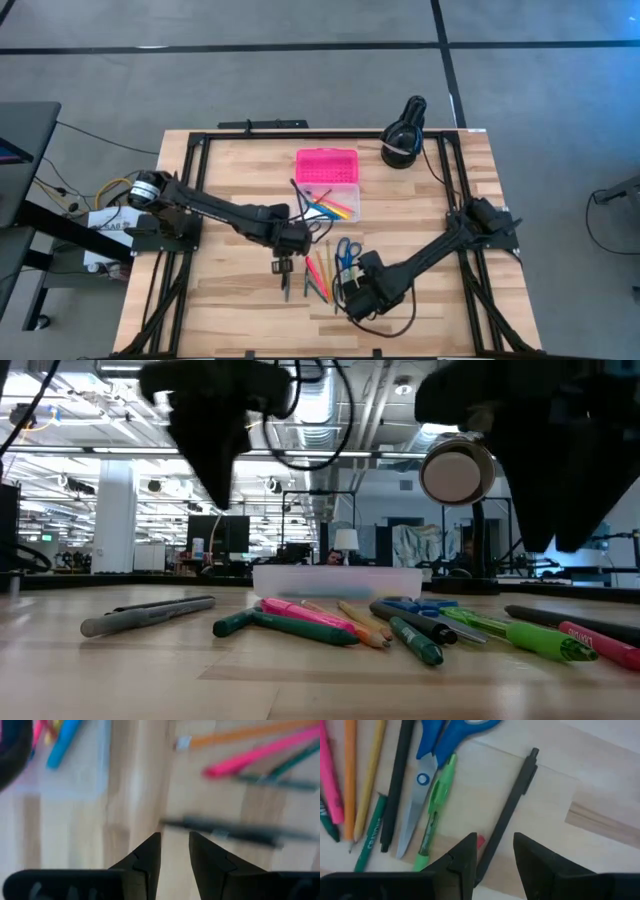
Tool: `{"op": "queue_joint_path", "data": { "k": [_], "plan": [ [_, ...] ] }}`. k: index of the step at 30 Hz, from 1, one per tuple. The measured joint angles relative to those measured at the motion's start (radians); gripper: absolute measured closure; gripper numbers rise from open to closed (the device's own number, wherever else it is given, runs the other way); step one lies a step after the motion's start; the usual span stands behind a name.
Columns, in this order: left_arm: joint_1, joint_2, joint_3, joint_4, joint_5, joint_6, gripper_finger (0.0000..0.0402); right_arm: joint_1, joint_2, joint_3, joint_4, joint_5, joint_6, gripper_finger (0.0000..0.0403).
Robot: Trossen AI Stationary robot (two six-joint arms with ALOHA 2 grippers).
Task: Pick & place school supplies into a supply box
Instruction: Put the black pen into the pink supply box
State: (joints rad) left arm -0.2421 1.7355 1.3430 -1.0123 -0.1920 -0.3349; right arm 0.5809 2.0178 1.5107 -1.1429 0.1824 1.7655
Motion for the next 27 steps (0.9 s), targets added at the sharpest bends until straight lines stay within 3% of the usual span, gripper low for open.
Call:
{"op": "queue_joint_path", "data": {
  "k": [6,11,20,27],
  "plan": [
    [-0.081,-0.01,0.0,-0.226,-0.114,-0.087,0.0306,0.001,-0.007,-0.085,0.109,-0.031,0.015,0.028],
    [-0.16,-0.095,0.0,-0.224,-0.21,-0.174,0.0306,0.008,-0.006,-0.148,0.27,-0.039,0.019,0.028],
    [-0.244,-0.294,0.0,-0.284,-0.362,-0.364,0.0306,0.014,-0.017,-0.154,0.21,-0.045,0.04,0.028],
    [-0.286,-0.354,0.0,-0.363,-0.425,-0.494,0.0306,0.021,-0.074,-0.152,0.12,-0.001,0.034,0.028]
  ]
}}
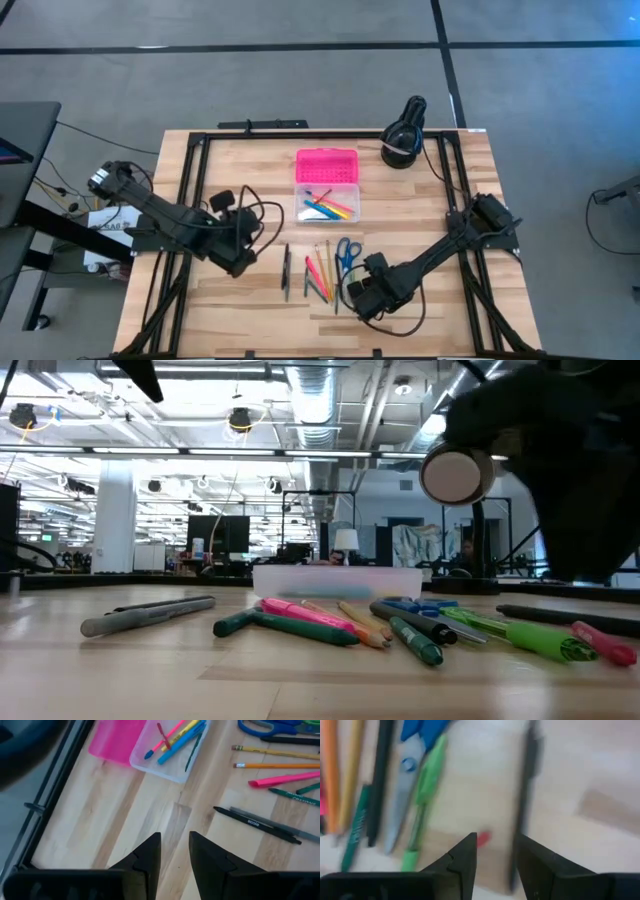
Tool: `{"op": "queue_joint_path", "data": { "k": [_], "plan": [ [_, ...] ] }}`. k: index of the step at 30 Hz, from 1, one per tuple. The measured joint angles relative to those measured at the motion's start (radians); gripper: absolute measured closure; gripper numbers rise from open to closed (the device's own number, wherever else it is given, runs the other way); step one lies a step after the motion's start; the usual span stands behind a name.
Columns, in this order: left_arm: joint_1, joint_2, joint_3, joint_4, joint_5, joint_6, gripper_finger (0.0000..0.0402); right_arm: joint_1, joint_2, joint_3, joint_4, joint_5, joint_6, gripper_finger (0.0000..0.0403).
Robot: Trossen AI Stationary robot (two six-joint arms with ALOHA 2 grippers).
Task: Pick & place school supplies into a supply box
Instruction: Put the black pen into the pink supply box
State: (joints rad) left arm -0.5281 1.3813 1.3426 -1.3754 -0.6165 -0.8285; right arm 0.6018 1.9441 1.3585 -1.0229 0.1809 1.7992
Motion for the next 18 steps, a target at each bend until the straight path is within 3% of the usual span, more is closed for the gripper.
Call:
{"op": "queue_joint_path", "data": {
  "k": [4,10,18],
  "plan": [
    [-0.017,0.0,0.0,-0.006,-0.001,-0.023,0.0306,-0.009,-0.002,-0.002,-0.058,0.001,-0.019,0.028],
    [-0.046,0.002,-0.006,0.003,-0.001,-0.069,0.0306,-0.037,-0.001,-0.081,0.119,-0.026,-0.077,0.028],
    [-0.1,0.003,-0.006,-0.031,-0.015,-0.147,0.0306,-0.034,-0.003,-0.085,0.04,-0.046,-0.074,0.028]
  ]
}}
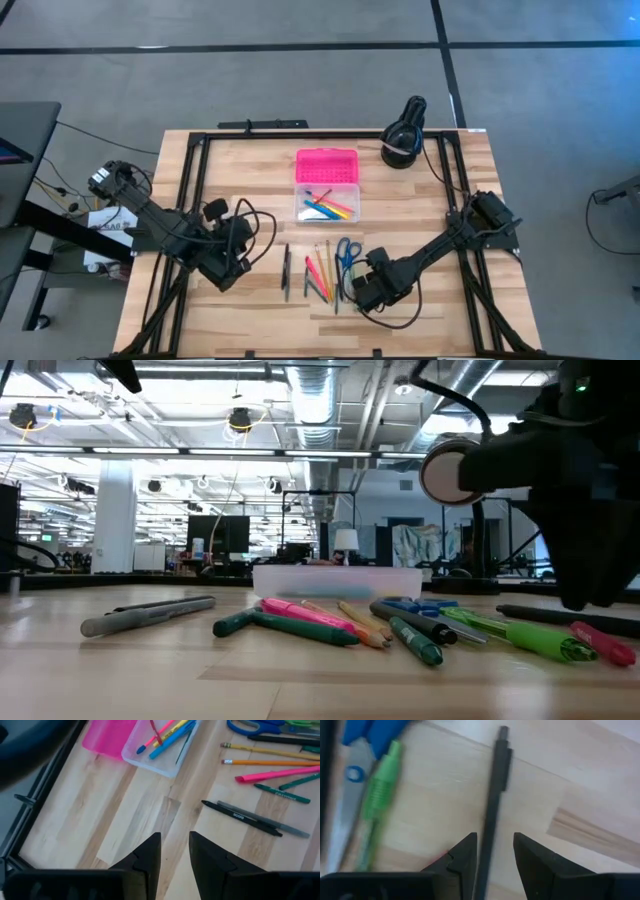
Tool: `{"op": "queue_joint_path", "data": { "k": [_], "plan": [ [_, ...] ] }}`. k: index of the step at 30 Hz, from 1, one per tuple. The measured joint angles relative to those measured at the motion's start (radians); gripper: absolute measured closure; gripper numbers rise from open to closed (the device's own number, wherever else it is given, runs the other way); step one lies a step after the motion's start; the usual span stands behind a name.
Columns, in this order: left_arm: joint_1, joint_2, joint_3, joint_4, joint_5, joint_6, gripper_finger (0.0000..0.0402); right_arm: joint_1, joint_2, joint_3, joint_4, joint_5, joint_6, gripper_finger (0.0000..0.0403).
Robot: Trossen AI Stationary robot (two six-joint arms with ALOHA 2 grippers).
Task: Pick & place school supplies into a supply box
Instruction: Put the black pen into the pink supply box
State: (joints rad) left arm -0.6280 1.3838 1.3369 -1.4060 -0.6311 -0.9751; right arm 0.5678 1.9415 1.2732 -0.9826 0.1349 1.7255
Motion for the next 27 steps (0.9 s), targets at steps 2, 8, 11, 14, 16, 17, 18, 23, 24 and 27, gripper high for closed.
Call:
{"op": "queue_joint_path", "data": {
  "k": [2,8,11,14,16,17,18,23,24,27],
  "plan": [
    [-0.008,0.0,0.0,0.001,-0.007,-0.018,0.0306,-0.003,-0.001,-0.005,0.01,-0.003,-0.018,0.028],
    [-0.022,0.0,0.0,0.0,-0.013,-0.042,0.0306,-0.023,-0.009,-0.08,0.114,-0.041,-0.034,0.028],
    [-0.022,0.0,0.0,0.0,-0.013,-0.052,0.0306,-0.021,-0.012,-0.114,0.154,-0.055,-0.048,0.028],
    [-0.022,0.0,0.0,0.0,-0.013,-0.054,0.0306,-0.021,-0.012,-0.119,0.16,-0.069,-0.056,0.0287],
    [-0.022,0.0,0.0,0.0,-0.013,-0.054,0.0306,-0.023,-0.011,-0.119,0.163,-0.076,-0.074,0.0297],
    [-0.022,0.0,0.0,0.0,-0.013,-0.054,0.0306,-0.023,-0.011,-0.119,0.164,-0.081,-0.082,0.0303],
    [-0.022,0.0,0.0,0.0,-0.013,-0.054,0.0306,-0.023,-0.011,-0.119,0.166,-0.087,-0.091,0.031],
    [-0.022,0.0,0.0,0.0,-0.013,-0.057,0.0306,-0.035,-0.01,-0.119,0.175,-0.105,-0.113,0.0343],
    [-0.022,0.0,0.0,0.001,-0.013,-0.06,0.0306,-0.036,-0.009,-0.119,0.176,-0.105,-0.116,0.0348],
    [-0.022,0.0,0.0,0.003,-0.023,-0.061,0.0306,-0.039,-0.009,-0.12,0.179,-0.11,-0.13,0.0362]
  ]
}}
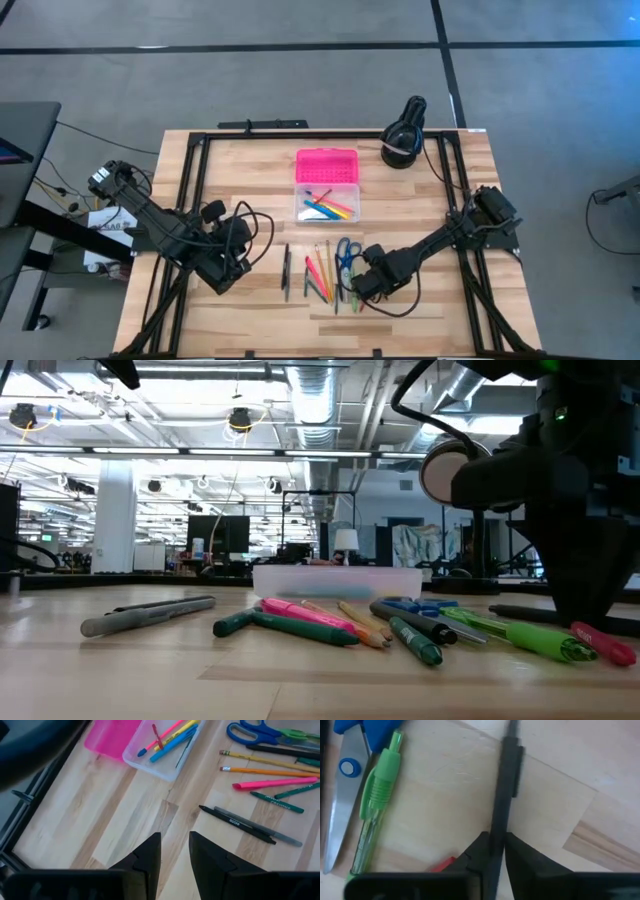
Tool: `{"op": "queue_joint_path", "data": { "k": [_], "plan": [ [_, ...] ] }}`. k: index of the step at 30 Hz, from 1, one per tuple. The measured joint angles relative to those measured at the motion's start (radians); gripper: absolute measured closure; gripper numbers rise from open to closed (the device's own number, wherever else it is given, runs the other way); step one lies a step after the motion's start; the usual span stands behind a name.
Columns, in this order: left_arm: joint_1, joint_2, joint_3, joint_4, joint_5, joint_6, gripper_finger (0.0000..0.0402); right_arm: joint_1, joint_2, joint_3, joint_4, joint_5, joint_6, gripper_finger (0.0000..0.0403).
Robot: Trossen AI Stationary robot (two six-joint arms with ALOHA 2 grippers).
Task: Pick & place school supplies into a supply box
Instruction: Put the black pen into the pink supply box
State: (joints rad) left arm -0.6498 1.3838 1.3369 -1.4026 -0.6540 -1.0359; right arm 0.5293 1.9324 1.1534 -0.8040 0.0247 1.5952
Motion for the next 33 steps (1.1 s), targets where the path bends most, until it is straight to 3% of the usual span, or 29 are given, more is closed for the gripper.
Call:
{"op": "queue_joint_path", "data": {
  "k": [7,33],
  "plan": [
    [0.0,0.0,0.0,0.002,-0.002,-0.008,0.0306,0.0,0.0,0.0,0.001,0.0,-0.007,0.0383],
    [0.0,0.0,0.0,0.004,-0.033,-0.008,0.0306,0.001,0.004,0.059,-0.081,0.021,-0.026,0.0388]
  ]
}}
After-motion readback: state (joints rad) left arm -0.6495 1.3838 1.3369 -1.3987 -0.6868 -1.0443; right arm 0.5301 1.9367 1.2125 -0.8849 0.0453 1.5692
